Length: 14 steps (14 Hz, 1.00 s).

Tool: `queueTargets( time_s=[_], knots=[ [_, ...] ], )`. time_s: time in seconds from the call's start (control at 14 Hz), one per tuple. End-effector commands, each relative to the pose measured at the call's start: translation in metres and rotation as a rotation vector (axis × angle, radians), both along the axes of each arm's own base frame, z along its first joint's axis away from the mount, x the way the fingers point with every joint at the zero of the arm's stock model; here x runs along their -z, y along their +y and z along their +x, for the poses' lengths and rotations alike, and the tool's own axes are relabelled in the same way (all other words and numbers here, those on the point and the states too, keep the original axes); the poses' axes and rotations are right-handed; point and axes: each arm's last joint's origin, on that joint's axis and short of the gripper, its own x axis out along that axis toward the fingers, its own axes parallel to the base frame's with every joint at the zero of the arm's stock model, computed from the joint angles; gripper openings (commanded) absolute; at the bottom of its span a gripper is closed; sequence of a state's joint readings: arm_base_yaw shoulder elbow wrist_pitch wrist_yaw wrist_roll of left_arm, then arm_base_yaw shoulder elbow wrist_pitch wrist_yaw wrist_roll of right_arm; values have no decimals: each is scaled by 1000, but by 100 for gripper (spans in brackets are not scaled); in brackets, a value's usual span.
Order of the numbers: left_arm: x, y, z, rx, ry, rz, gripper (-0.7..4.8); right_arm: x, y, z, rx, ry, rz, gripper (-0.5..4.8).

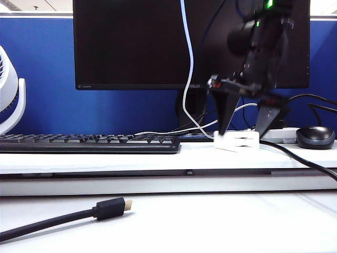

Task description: Pick up the Type-C charging cable and the charging base, insert one end of the Type-C charger into the corresponding slot on the base, and finally place the plugged-in charger back on the table.

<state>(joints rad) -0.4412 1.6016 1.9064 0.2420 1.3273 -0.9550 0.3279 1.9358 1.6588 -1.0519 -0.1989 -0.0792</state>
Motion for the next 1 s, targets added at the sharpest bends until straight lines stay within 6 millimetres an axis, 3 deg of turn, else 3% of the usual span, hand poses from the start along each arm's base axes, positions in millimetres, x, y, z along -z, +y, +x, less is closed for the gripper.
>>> queueTargets(
  time_s=[0.07,0.21,0.36,0.5,0.57,0.64,0.71,0.78,0.93,1.0],
  knots=[
    [-3,1,-3,2,-19,-6,-6,-13,18,-12,-39,-85,-107,479],
    [-3,1,-3,4,-16,-5,-6,-2,34,-15,-73,-64,-172,479],
    [-3,1,-3,4,-12,-4,-6,17,34,-13,-78,14,-223,479],
    [-3,1,-3,5,-11,-3,-6,17,35,-12,-60,10,-215,470],
    [-3,1,-3,5,-12,-3,-6,17,34,-14,-65,26,-209,-26],
    [-3,1,-3,5,-12,-3,-6,17,35,-14,-72,42,-186,5],
    [-3,1,-3,5,-12,-3,-6,16,35,-15,-88,42,-176,-1],
    [-3,1,-3,10,-12,0,-6,-8,31,-24,-103,-11,-157,-1],
    [-3,1,-3,20,14,10,-6,-74,18,-51,-91,-235,-69,-1],
    [-3,1,-3,27,32,18,-6,-127,4,-79,-119,-473,-6,-1]
  ],
)
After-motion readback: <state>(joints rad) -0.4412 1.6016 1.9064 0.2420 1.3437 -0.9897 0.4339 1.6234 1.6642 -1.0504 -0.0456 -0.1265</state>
